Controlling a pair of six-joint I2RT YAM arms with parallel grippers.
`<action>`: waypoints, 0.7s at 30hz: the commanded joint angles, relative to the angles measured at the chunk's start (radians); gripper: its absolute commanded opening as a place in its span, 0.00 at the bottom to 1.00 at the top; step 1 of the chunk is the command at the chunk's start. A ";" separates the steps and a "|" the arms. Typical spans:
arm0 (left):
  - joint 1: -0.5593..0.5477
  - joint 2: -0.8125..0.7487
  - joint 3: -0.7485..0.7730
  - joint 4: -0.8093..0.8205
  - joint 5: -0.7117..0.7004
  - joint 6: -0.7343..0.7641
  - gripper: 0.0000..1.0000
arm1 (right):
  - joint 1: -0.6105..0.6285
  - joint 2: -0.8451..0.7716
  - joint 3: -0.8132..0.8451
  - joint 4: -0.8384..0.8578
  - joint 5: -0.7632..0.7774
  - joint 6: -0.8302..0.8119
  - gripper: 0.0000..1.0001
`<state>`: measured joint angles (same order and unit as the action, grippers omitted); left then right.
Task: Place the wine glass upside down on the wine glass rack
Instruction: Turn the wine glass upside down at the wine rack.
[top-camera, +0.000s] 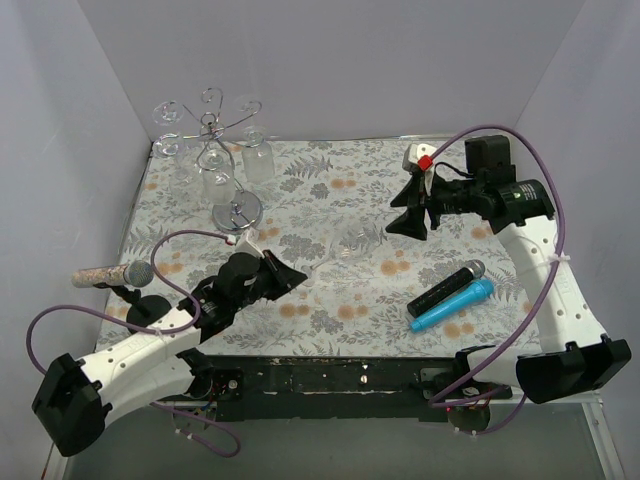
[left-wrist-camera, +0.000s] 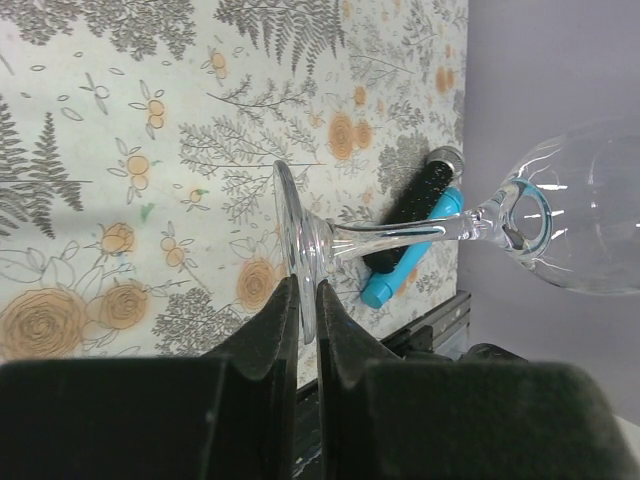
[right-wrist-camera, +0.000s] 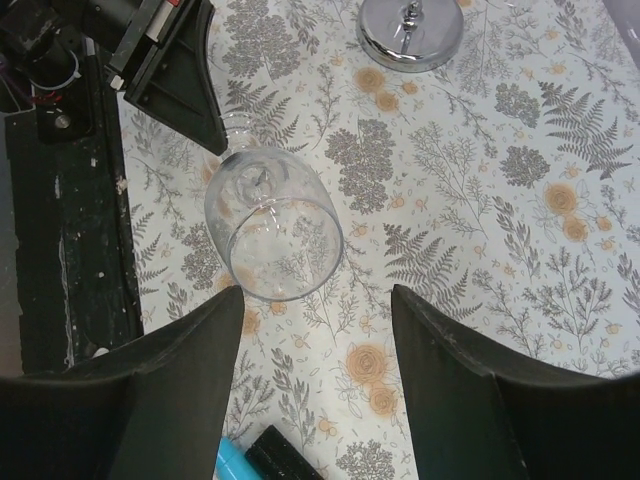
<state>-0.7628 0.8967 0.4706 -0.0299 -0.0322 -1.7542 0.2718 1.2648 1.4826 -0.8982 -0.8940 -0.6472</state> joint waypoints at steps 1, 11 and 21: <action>0.003 -0.056 0.063 -0.067 -0.061 0.051 0.00 | -0.020 -0.048 0.024 -0.025 0.013 -0.042 0.69; 0.010 -0.096 0.100 -0.183 -0.094 0.117 0.00 | -0.091 -0.093 0.013 -0.036 -0.017 -0.057 0.70; 0.011 -0.073 0.212 -0.330 -0.127 0.258 0.00 | -0.178 -0.113 0.064 -0.036 -0.052 -0.043 0.70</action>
<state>-0.7582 0.8341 0.5922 -0.3408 -0.1284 -1.5700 0.1223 1.1694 1.4906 -0.9394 -0.8955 -0.6918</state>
